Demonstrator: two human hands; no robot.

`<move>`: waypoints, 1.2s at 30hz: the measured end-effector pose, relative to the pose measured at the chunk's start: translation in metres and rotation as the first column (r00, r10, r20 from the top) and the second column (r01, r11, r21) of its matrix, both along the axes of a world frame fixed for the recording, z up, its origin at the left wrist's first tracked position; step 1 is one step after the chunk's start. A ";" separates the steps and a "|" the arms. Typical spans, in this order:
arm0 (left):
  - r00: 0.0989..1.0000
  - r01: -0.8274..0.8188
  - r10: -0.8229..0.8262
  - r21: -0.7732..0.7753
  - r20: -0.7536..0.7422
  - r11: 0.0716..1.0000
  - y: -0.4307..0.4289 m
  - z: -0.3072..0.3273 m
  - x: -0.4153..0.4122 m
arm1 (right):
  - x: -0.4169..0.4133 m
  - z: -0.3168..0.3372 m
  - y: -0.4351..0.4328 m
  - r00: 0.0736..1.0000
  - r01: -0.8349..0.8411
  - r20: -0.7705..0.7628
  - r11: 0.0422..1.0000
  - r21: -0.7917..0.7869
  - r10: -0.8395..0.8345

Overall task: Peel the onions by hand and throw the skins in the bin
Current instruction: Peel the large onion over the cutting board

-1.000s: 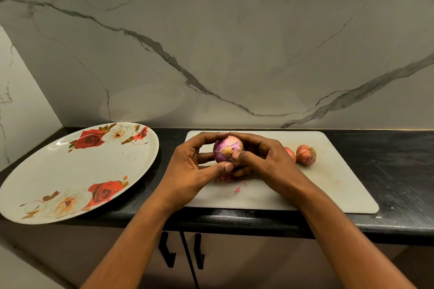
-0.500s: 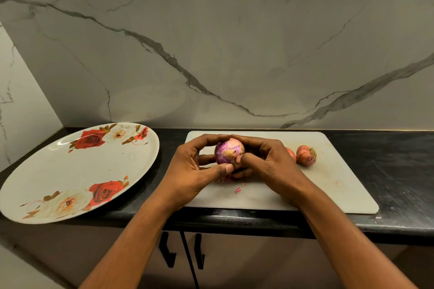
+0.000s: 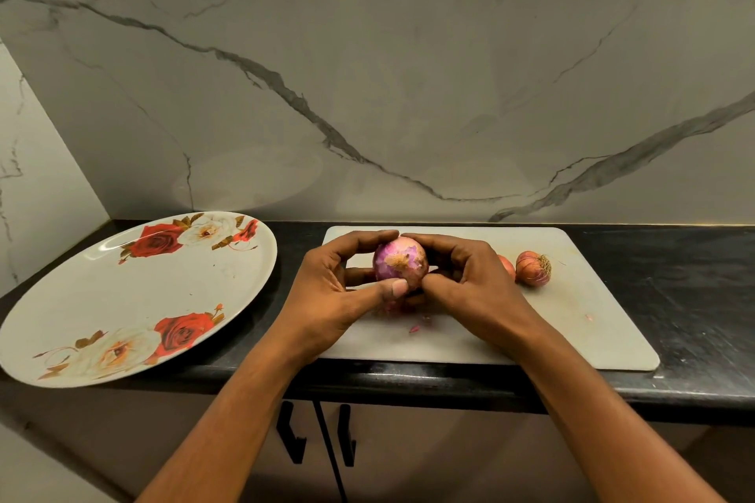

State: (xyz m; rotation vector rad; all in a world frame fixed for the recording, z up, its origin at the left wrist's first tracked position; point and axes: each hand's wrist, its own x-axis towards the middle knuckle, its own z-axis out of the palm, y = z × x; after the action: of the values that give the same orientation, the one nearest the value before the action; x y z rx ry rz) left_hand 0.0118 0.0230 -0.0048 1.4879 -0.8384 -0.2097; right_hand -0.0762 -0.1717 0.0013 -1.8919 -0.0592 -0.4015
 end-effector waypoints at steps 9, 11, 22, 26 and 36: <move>1.000 -0.009 0.009 -0.010 -0.013 1.000 0.001 0.001 0.000 | 0.003 -0.001 0.000 0.996 -0.063 -0.045 0.975 0.212 0.075; 1.000 -0.010 0.010 -0.010 -0.008 1.000 0.000 0.002 -0.002 | 0.002 -0.001 0.001 0.998 -0.049 -0.035 0.983 0.178 0.056; 1.000 -0.019 0.019 0.011 0.006 1.000 0.001 0.003 -0.003 | 0.000 -0.001 0.001 1.000 -0.014 0.007 1.000 0.020 0.014; 1.000 -0.016 0.016 0.019 -0.006 1.000 0.000 0.003 -0.003 | 0.002 -0.003 -0.002 0.999 -0.024 0.023 1.000 0.003 0.024; 0.995 -0.077 0.075 -0.033 -0.072 0.996 0.000 0.002 0.000 | 0.005 -0.007 -0.002 0.999 -0.001 0.035 0.990 0.143 -0.004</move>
State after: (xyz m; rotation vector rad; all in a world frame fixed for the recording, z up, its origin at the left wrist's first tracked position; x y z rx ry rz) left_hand 0.0122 0.0233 -0.0027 1.4677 -0.7242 -0.1886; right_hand -0.0707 -0.1738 -0.0059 -1.7440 -0.0506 -0.4291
